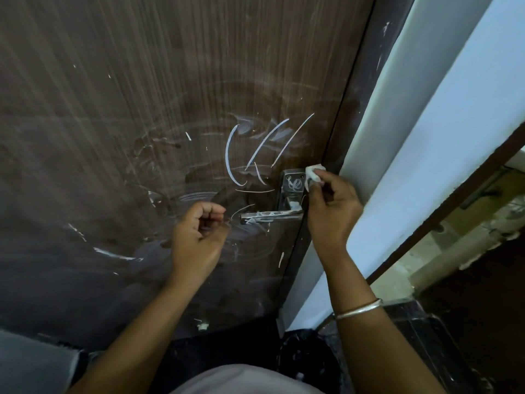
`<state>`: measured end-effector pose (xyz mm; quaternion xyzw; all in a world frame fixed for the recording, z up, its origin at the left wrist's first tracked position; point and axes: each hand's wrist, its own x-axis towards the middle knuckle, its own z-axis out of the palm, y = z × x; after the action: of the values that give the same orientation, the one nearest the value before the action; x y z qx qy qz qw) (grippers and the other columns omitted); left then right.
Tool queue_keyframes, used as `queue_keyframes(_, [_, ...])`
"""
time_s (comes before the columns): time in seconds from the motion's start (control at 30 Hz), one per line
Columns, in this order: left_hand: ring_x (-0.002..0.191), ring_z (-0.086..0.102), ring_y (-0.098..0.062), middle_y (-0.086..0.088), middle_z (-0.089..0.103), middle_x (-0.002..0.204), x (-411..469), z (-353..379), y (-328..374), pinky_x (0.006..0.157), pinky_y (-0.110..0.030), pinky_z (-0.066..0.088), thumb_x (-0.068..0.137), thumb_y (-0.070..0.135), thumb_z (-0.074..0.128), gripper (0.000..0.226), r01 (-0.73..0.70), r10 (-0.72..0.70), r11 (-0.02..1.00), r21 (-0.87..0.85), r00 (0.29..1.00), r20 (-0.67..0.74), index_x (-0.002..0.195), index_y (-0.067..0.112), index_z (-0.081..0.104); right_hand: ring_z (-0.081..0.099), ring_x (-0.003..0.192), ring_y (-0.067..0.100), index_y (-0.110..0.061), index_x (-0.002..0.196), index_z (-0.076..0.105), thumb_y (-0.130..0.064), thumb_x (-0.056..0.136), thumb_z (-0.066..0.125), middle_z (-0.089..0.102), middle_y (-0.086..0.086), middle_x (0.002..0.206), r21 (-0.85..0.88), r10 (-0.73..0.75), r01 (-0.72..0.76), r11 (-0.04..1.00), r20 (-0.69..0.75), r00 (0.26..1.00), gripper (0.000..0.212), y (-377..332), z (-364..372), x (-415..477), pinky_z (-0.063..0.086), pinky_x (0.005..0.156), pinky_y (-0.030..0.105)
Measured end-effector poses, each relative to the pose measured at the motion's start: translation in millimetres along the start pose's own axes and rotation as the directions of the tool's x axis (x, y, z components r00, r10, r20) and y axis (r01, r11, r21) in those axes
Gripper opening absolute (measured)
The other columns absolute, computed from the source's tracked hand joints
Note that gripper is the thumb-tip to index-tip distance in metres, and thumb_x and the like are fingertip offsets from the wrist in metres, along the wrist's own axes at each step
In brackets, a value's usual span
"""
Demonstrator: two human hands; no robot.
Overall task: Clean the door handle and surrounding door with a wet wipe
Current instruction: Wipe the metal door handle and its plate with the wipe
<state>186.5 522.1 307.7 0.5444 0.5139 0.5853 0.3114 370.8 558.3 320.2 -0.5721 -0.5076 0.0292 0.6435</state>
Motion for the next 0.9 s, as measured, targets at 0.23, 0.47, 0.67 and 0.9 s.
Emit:
queue_keyframes(0.23, [0.067,0.053,0.009,0.004,0.056,0.079,1.5,5.8,-7.5,0.066,-0.005,0.043,0.076,-0.013,0.061,0.039,0.062,-0.062,0.998,-0.003,0.998,0.022,0.080,0.026,0.055,0.068,0.079,0.028,0.000,0.094,0.072,-0.002,0.077,0.070,0.070,0.019,0.089,-0.183,-0.213,0.230,0.956,0.106,0.971,0.018,1.9,11.8,-9.1,0.054,0.075,0.027])
queue_keyframes(0.47, [0.065,0.053,0.010,0.006,0.056,0.077,9.1,10.9,-11.0,0.065,-0.005,0.042,0.076,-0.012,0.060,0.040,0.068,-0.068,0.998,0.000,0.998,0.018,0.078,0.027,0.055,0.068,0.075,0.039,0.004,0.090,0.073,-0.002,0.071,0.070,0.071,0.021,0.085,-0.357,-0.431,0.519,0.777,0.299,0.851,0.019,16.5,3.5,-3.3,0.057,0.071,0.043])
queue_keyframes(0.67, [0.065,0.052,0.007,0.004,0.055,0.076,9.6,14.9,-10.6,0.064,-0.006,0.042,0.076,-0.011,0.062,0.036,0.043,-0.042,0.999,-0.026,0.999,0.033,0.080,0.025,0.056,0.066,0.070,0.036,0.004,0.091,0.073,-0.001,0.073,0.069,0.069,0.020,0.081,-0.286,-0.432,0.504,0.815,0.280,0.857,0.018,5.3,11.5,-2.6,0.057,0.064,0.036])
queue_keyframes(0.9, [0.065,0.052,0.006,0.004,0.056,0.075,9.3,15.2,-4.3,0.063,-0.007,0.042,0.081,-0.006,0.059,0.027,0.027,-0.025,0.998,-0.065,0.999,0.029,0.081,0.021,0.057,0.068,0.069,0.037,0.004,0.085,0.073,0.003,0.068,0.073,0.070,0.022,0.081,-0.366,-0.364,0.486,0.794,0.353,0.862,0.017,9.1,-3.3,1.6,0.058,0.063,0.042])
